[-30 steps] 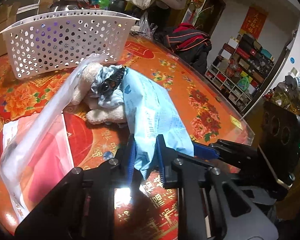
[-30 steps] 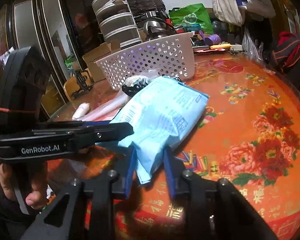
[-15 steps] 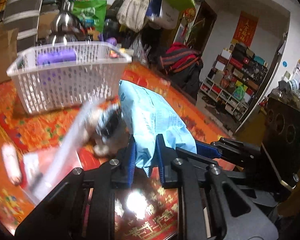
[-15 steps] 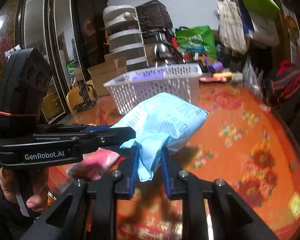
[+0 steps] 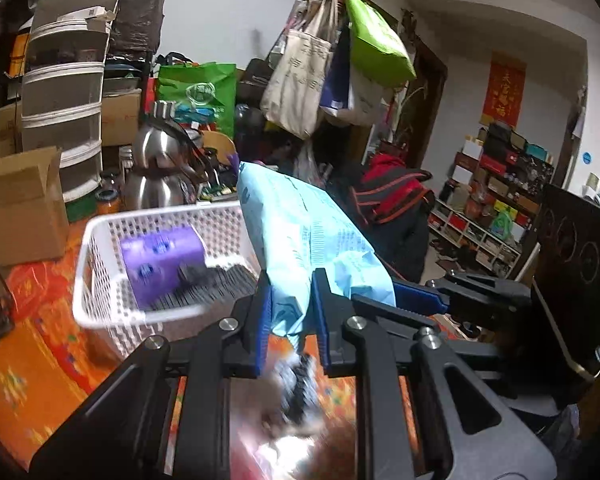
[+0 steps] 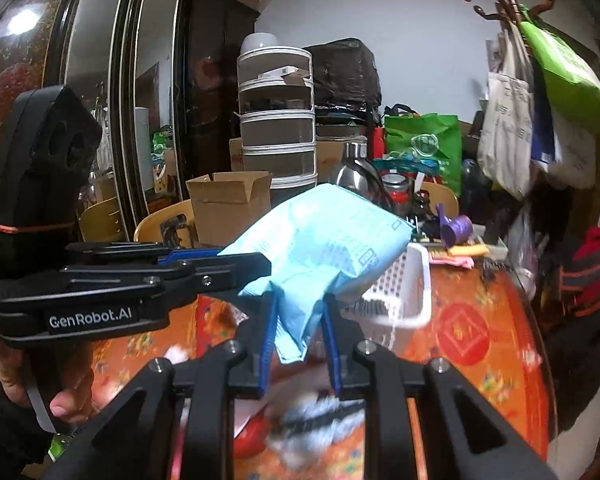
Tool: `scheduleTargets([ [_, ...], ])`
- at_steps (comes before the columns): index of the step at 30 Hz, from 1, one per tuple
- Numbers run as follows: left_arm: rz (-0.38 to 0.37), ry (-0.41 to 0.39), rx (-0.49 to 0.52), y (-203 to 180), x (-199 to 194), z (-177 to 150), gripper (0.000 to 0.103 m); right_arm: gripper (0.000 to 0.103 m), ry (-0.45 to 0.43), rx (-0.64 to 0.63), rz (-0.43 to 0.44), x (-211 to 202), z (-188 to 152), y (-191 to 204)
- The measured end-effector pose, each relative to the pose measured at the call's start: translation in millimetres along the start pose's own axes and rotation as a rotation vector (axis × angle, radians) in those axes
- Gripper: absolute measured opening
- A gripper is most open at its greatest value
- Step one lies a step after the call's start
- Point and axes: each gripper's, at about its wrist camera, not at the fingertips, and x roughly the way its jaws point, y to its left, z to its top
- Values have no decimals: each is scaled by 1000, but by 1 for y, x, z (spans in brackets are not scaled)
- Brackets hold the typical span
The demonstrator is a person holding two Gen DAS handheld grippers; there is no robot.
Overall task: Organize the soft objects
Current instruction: 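Carry the light-blue packet into the white basket and release it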
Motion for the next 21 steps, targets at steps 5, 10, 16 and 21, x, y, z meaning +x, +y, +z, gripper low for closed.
scheduleTargets([
  [5,17,32,-25,24,42,34,16,20,33,-10,4,41,24,-22],
  [10,30,58,-50,47,92,37,16,20,61,-5,20,80,26,-48],
  [16,38,104,-78,65,140,30,16,20,101,17,38,114,21,-72],
  [21,43,140,-83,74,170,24,16,20,129,20,37,133,13,-84],
])
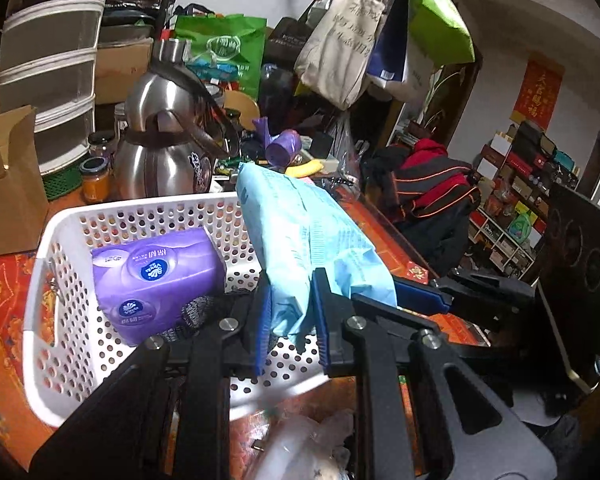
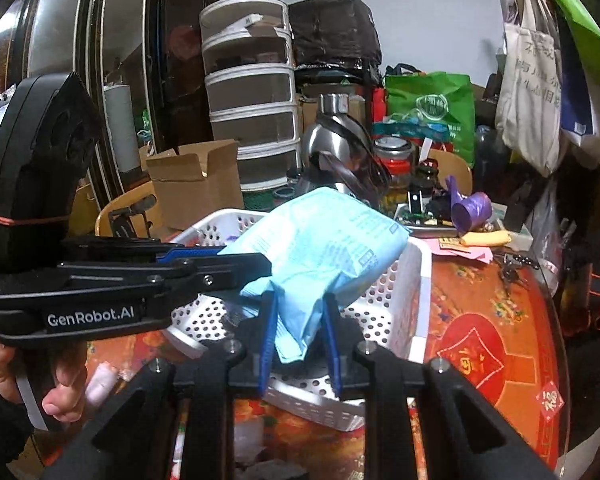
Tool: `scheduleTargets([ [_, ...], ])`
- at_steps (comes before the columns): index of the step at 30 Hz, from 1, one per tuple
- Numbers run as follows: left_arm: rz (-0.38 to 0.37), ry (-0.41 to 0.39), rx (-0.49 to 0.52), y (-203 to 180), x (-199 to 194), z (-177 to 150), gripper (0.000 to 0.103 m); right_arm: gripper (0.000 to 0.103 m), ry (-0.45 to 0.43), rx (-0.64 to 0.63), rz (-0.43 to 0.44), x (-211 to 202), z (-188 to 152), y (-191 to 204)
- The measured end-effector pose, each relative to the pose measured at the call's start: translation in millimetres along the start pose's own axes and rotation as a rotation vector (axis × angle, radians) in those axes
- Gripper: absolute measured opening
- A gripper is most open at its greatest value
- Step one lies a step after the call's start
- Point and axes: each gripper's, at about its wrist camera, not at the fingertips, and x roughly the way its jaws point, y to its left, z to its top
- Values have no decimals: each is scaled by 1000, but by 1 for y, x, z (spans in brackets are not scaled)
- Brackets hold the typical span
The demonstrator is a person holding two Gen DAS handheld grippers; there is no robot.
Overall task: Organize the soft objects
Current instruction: 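Carry the light-blue packet into the white basket and release it, then move the left gripper back toward the remaining items on the table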
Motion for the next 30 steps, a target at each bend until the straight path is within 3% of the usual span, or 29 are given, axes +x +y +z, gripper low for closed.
scheduleTargets([
  [11,55,47,19,10,38,-3,18,21,51,6,-8,31,-9,-14],
  [17,91,62,13,19,47,-8,27,23,49,26,-48,32,-14,-17],
  [19,85,67,-3,23,47,-11,35,23,36,33,-46,28,-13,-16],
  [20,81,64,-6,24,46,-12,39,26,34,38,-55,26,-12,-16],
  [22,78,45,-26,27,38,-13,63,37,30,32,-69,23,-12,-15],
  [24,77,0,-52,32,24,-13,77,53,22,23,-87,19,-12,-13],
  [25,80,-17,-63,34,19,-13,82,55,16,24,-92,18,-12,-13],
  [30,98,-51,-57,37,-1,-10,85,73,6,24,-112,13,-12,-7],
])
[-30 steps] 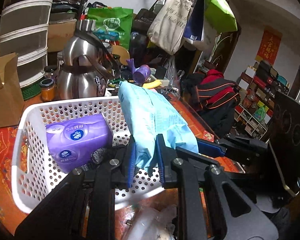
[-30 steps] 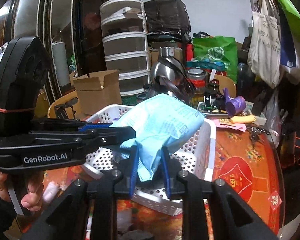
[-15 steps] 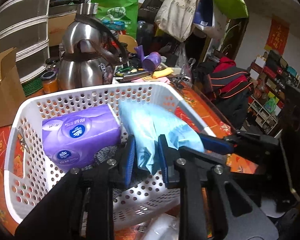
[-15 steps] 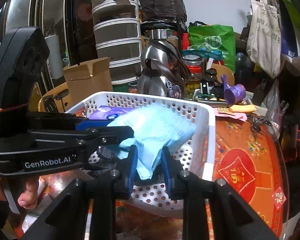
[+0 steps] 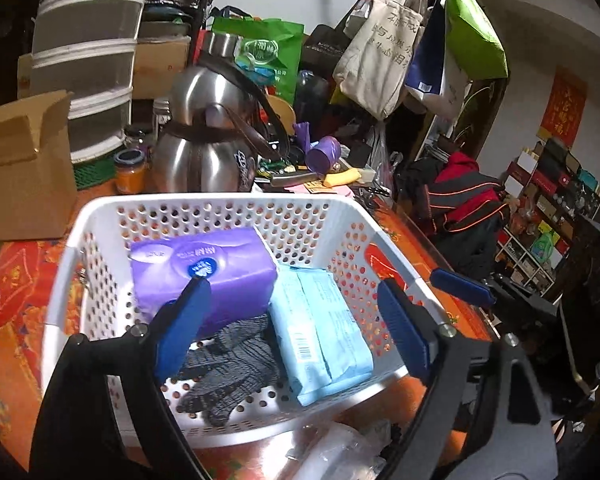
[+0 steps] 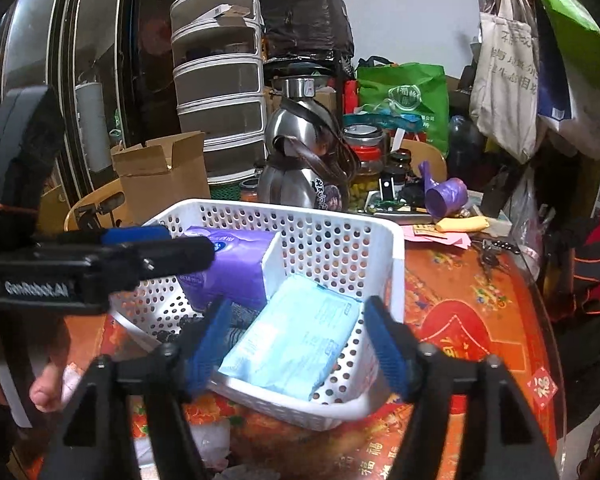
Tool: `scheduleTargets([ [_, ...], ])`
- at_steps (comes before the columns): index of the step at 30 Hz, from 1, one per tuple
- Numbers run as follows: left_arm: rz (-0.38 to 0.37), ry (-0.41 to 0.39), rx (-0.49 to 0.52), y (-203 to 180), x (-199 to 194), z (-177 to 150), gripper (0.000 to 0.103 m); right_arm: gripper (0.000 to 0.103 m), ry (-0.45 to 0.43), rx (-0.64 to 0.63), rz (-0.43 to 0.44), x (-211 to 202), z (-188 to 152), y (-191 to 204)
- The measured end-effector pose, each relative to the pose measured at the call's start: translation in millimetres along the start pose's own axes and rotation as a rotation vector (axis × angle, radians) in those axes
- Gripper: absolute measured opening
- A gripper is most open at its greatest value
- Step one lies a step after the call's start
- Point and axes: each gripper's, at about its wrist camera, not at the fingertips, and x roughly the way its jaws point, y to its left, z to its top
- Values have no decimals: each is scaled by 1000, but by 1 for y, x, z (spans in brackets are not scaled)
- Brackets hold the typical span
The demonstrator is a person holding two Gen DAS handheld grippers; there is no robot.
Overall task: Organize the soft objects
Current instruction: 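Move the left gripper back toward the remaining items on the table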
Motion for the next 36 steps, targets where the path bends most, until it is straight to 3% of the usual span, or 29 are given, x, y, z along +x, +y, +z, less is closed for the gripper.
scheduleTargets([
  [6,51,-14,43,-2,-21,-4,89,78,1,24,-23,-3,-2,6],
  [12,178,-13,128,-8,-54,-26,89,80,11,62,-54,-18,-11,10],
  [17,199,-13,146,-6,-91,-51,89,80,0,85,-56,-38,-25,20],
  [24,230,2,120,10,-131,-94,90,80,11,133,-48,-64,-63,36],
  [28,235,33,44,35,-150,-131,90,80,29,177,-37,-78,-97,43],
  [36,319,41,-54,78,-182,-208,90,80,93,264,-19,-98,-165,56],
])
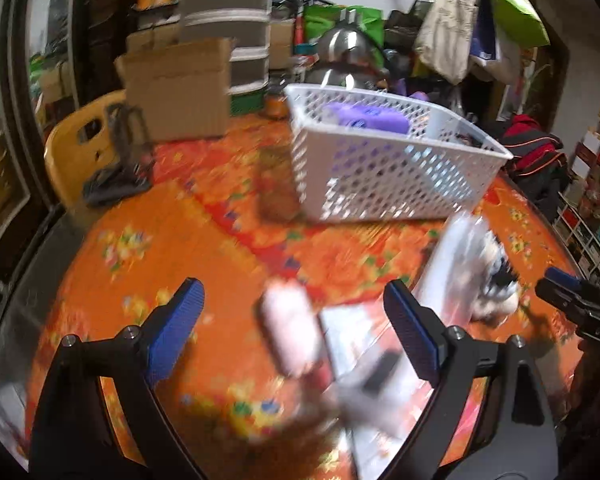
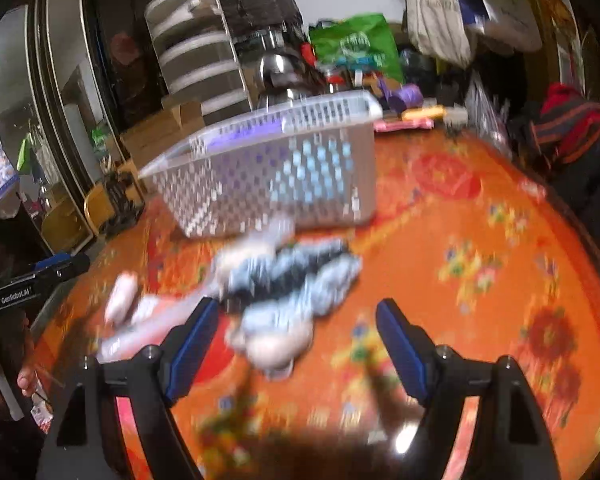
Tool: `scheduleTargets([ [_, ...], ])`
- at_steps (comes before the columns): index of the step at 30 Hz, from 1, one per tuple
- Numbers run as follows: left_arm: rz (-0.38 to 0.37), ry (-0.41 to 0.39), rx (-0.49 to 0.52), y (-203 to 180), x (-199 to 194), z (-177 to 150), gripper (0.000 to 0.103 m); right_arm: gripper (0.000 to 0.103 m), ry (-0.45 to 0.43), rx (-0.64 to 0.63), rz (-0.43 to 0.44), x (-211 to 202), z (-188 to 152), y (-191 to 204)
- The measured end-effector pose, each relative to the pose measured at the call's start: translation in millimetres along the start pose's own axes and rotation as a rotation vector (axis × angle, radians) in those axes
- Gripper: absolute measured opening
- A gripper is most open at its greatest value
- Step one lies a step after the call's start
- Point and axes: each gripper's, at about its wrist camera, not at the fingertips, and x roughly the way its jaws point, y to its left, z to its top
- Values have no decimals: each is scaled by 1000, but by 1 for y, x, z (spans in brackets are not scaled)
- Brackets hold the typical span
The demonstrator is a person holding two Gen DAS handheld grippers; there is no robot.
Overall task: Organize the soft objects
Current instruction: 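Reach both grippers toward the clear plastic bag on the table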
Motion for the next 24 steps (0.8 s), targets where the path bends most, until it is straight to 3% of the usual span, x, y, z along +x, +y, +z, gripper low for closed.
scheduleTargets([
  [6,-16,-7,-27,12,-4,-24,90,81,-15,33,4,-8,-20,5],
  [13,-15,17,-35,13,3,-29,90,80,-26,16,15,-11,-29,13],
  [24,-35,36,-33,10,15,-32,90,80,43,-38,25,4,-32,24],
])
